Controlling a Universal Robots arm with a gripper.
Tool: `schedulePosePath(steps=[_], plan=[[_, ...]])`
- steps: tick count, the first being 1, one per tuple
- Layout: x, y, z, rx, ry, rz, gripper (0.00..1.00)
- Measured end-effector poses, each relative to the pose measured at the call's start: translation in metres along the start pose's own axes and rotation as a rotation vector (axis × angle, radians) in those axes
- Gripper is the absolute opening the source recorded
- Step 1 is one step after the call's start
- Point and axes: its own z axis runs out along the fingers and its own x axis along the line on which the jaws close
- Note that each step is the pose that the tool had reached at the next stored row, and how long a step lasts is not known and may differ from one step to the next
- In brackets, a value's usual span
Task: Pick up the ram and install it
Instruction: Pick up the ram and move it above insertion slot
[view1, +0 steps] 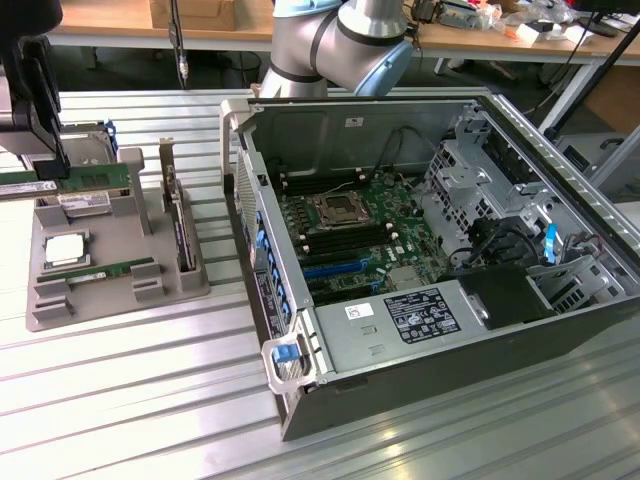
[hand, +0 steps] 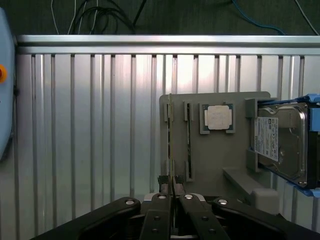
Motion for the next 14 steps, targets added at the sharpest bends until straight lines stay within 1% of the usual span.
schedulePosePath(steps=[8,14], plan=[[0.0,-0.0002,-0.0005,-0.0001,0.0001,0.0,0.12],[0.0001,-0.0051,-0.0006,0.0,0.0001,0.0,0.12]])
